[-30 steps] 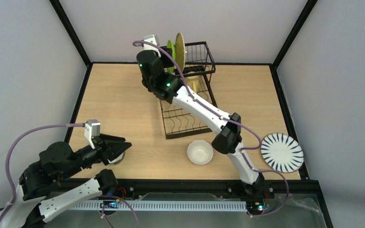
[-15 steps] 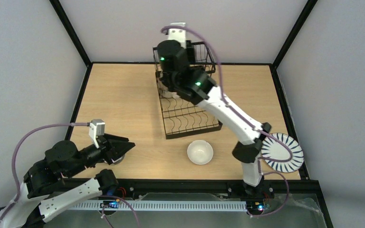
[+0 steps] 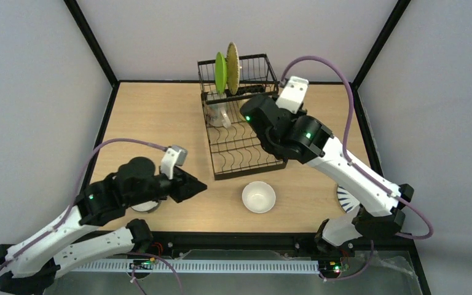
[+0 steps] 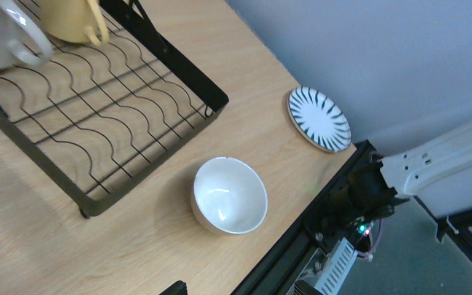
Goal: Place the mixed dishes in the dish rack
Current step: Insert the plate into the dish rack, then move the plate to the center of the board.
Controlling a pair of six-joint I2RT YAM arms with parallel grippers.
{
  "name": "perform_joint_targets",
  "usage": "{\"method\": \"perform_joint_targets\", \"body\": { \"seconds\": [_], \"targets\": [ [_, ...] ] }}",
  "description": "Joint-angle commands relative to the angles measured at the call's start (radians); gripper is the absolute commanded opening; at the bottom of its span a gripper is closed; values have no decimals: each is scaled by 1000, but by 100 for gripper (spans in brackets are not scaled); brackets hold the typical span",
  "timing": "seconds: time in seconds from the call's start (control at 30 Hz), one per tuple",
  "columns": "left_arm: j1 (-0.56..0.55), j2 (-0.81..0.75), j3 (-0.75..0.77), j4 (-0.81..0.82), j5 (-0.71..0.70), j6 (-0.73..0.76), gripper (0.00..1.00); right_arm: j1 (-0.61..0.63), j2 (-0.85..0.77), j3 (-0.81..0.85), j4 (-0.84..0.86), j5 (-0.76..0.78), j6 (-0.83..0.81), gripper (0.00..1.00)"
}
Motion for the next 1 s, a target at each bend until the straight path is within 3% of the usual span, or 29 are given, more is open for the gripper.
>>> {"method": "perform_joint_targets", "body": {
  "seconds": [0.0,0.17,0.33,0.6,0.8,0.97],
  "targets": [
    [-3,93,-11,81,111,33,99,-7,-84,-131,-258,-52,440,73],
    [-2,214,-7,204,167,34,99,-50,-153,-227,-304,-85,566,73],
    [-26,381,32,310,194,42,99,-139,-181,-221,-120,-119,309,74],
    [-180,719,214,394,93,112,99,-257,-157,-85,119,-176,-78,76],
    [-233,950,372,447,75,122,99,-259,-75,101,43,-206,-165,82],
    [-254,1125,489,493,100,107,99,-259,-99,148,41,-290,-184,89]
  ]
}}
